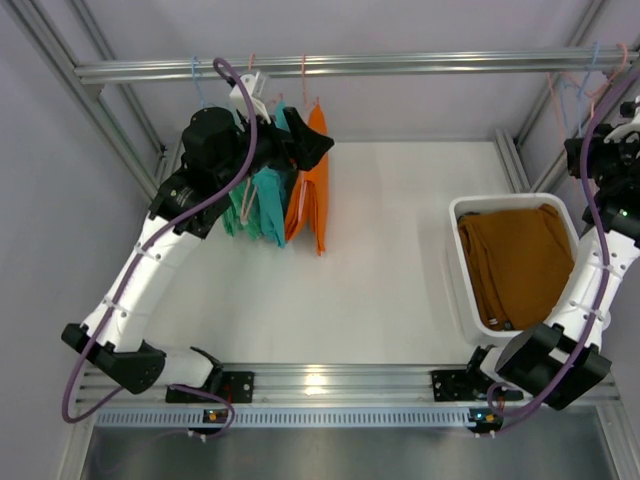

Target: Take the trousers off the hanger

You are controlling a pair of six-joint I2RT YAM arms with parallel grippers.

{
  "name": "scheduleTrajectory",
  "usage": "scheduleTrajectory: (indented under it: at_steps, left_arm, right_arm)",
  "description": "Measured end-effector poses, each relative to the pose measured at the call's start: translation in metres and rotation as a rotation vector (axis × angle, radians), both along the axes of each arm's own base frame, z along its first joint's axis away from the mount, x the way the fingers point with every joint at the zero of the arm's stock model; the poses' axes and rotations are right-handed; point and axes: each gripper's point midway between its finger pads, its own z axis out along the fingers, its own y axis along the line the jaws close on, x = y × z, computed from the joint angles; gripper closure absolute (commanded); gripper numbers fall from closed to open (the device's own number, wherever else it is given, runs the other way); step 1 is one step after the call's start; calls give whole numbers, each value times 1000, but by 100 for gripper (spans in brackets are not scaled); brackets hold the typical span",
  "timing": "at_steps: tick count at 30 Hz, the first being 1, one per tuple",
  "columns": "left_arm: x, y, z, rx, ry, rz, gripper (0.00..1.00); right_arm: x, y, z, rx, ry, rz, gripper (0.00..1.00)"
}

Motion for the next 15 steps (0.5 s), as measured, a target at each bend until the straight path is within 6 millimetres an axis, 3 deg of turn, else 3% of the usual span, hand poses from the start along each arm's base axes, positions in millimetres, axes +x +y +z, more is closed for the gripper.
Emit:
scheduleTrajectory:
  at_steps: [2,3,5,6,11,15]
  left_arm:
    - [2,5,1,10,-10,30,7]
    - [4,7,0,18,-12,44,8]
    - [8,11,-2,34,-14,71,9]
    - [9,13,-4,42,-10,82,9]
    - [22,16,-14,73,12,132,11]
    - [37,11,-31,101,50,149,12]
  right_arm:
    - [-1,3,-5,19,11,9,76]
    - [-2,3,-6,25,16,13,63]
    - [-2,5,-9,33,23,20,52]
    - [-3,6,-10,34,25,23,39]
    - [-12,14,-3,29,15,29,1]
    - [-26,24,11,9,-14,31,0]
